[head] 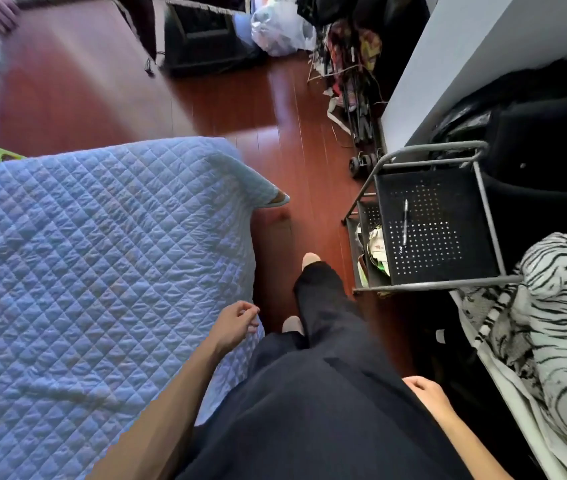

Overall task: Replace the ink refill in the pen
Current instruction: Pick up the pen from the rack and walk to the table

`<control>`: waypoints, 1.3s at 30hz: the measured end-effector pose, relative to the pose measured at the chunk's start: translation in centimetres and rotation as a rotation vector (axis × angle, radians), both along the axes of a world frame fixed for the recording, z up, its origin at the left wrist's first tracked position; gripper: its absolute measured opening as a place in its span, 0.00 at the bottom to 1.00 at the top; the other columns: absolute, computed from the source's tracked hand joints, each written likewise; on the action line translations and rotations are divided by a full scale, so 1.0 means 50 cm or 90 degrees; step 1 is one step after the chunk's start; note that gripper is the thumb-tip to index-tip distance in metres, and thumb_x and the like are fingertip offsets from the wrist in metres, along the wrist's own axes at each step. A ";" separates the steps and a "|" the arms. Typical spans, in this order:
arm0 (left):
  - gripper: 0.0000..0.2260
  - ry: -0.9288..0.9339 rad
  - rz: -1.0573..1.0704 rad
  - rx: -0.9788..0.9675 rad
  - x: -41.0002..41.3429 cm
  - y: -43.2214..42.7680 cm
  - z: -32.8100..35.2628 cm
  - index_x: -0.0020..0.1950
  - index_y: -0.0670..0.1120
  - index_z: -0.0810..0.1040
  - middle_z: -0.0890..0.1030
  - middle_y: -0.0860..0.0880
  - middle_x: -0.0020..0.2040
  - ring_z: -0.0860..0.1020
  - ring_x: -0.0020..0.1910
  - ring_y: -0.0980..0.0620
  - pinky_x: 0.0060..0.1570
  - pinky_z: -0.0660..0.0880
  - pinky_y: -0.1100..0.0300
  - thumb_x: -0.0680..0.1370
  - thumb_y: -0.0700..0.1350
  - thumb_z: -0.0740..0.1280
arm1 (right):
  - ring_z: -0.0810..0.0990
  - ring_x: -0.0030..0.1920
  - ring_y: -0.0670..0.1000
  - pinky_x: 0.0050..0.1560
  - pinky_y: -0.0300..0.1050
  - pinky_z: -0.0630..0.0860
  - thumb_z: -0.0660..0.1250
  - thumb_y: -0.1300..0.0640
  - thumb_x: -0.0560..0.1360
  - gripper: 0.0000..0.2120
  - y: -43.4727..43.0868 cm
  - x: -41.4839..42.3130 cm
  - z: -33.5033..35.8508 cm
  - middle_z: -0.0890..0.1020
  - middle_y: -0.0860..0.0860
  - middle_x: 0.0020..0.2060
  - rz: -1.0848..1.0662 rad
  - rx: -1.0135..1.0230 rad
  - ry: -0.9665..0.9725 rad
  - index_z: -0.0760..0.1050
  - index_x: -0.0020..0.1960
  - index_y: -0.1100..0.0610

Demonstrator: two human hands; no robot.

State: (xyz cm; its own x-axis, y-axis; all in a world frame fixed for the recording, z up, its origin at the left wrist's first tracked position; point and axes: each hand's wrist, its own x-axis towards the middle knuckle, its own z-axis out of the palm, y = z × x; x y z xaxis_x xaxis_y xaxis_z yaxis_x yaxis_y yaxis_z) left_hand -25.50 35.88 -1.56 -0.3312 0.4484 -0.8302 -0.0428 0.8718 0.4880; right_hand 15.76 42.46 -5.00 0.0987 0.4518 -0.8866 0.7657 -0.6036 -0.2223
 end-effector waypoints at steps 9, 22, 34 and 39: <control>0.13 0.066 -0.133 -0.146 -0.088 0.116 -0.011 0.39 0.40 0.73 0.70 0.42 0.33 0.67 0.27 0.51 0.25 0.64 0.63 0.83 0.36 0.61 | 0.78 0.34 0.51 0.36 0.43 0.72 0.69 0.61 0.84 0.07 0.313 -0.190 -0.040 0.83 0.56 0.37 -0.073 0.073 0.070 0.84 0.50 0.62; 0.09 0.022 -0.150 -0.172 -0.185 0.326 0.013 0.46 0.39 0.75 0.77 0.43 0.35 0.74 0.27 0.53 0.22 0.69 0.70 0.85 0.38 0.61 | 0.79 0.32 0.48 0.38 0.41 0.77 0.72 0.60 0.80 0.06 0.486 -0.273 -0.074 0.83 0.52 0.34 -0.257 0.132 0.067 0.85 0.53 0.62; 0.10 0.044 -0.238 -0.238 -0.140 0.462 -0.040 0.58 0.37 0.80 0.82 0.39 0.48 0.78 0.43 0.43 0.38 0.73 0.58 0.85 0.43 0.64 | 0.83 0.39 0.47 0.34 0.37 0.75 0.76 0.55 0.77 0.07 0.703 -0.219 -0.230 0.89 0.53 0.46 -0.285 0.184 -0.047 0.86 0.53 0.56; 0.11 0.035 -0.280 -0.242 -0.095 0.518 -0.087 0.60 0.33 0.78 0.80 0.38 0.47 0.76 0.38 0.45 0.36 0.71 0.60 0.86 0.41 0.62 | 0.85 0.55 0.53 0.58 0.51 0.82 0.78 0.55 0.76 0.08 0.746 -0.214 -0.284 0.87 0.52 0.55 -0.257 0.202 -0.066 0.85 0.53 0.56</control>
